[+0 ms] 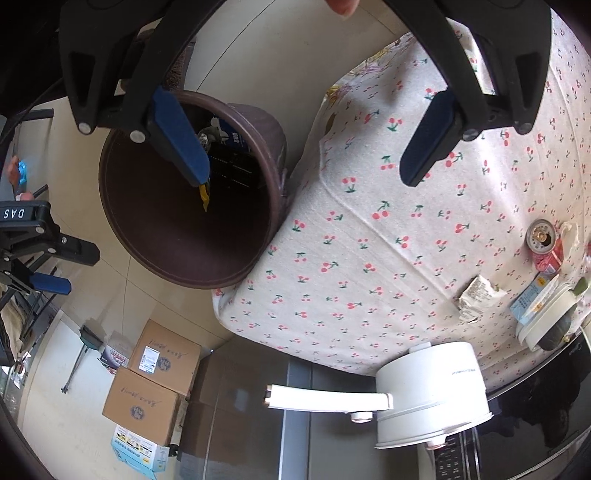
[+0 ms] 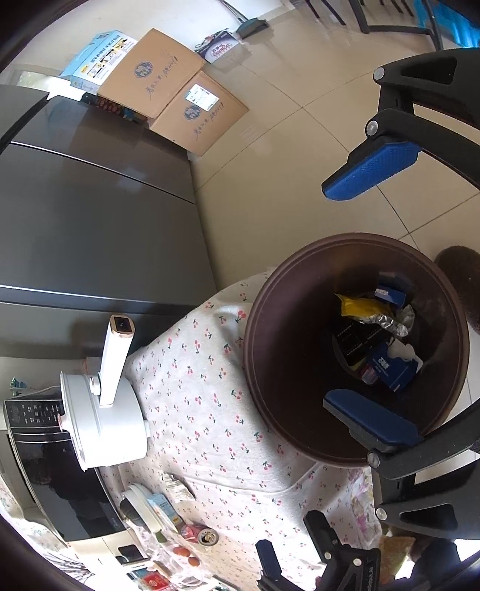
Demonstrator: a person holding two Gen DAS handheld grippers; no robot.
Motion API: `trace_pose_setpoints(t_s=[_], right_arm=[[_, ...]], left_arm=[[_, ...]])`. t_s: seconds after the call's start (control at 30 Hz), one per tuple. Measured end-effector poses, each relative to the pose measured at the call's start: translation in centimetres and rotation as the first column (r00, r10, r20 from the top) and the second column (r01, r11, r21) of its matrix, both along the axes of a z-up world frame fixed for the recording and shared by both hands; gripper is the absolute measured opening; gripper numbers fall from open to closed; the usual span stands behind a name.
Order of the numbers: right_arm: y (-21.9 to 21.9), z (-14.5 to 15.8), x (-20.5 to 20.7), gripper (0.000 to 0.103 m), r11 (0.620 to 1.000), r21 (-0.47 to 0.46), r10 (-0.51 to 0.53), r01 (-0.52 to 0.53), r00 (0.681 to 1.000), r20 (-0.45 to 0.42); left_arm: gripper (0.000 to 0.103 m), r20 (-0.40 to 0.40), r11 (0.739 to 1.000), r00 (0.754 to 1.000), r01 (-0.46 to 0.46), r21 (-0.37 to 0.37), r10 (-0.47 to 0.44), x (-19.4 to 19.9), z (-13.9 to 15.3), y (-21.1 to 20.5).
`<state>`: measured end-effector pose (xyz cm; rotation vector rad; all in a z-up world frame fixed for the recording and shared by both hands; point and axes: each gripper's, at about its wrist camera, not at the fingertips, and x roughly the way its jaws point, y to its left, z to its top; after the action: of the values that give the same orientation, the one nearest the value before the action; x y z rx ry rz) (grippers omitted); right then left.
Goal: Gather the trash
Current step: 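Move both tools back over the table toward the crushed can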
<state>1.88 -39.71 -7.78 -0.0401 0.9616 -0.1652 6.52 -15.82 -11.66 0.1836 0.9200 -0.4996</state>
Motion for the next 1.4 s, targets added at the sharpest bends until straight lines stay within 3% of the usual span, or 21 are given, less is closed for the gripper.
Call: trace_pose_setpoints(t_s=[0.23,0.57,0.9,1.3,1.4], right_arm=[[2.8,0.5,1.9,0.103,0.999,0.005,0.044,-0.044,0.999,-0.012],[9.6,1.9,5.5,0.103,0.989,0.028,0.143,-0.144,0.990,0.009],[15.7,2.1,9.1,0.103,0.978,0.081,0.193,-0.194,0.981,0.023],[20.0,-0.3,14.2,0.103,0.970,0.126,0.212,-0.207,0.977,-0.022],[21.0,-1.1,15.9,0.103,0.962,0.148,0.236,-0.229,0.972,-0.025]], left_arm=[[0.102,-0.003,0.988,0.989,-0.151,0.021,0.151,1.6,0.9,5.2],[0.102,-0.018,0.941,0.941,-0.337,0.019,0.338,3.5,2.2,13.0],[0.102,-0.052,0.885,0.884,-0.466,-0.002,0.465,5.5,2.5,18.4],[0.102,-0.058,0.814,0.812,-0.581,0.011,0.581,10.1,1.7,22.7],[0.102,-0.063,0.806,0.805,-0.591,-0.002,0.590,11.7,1.3,23.2]])
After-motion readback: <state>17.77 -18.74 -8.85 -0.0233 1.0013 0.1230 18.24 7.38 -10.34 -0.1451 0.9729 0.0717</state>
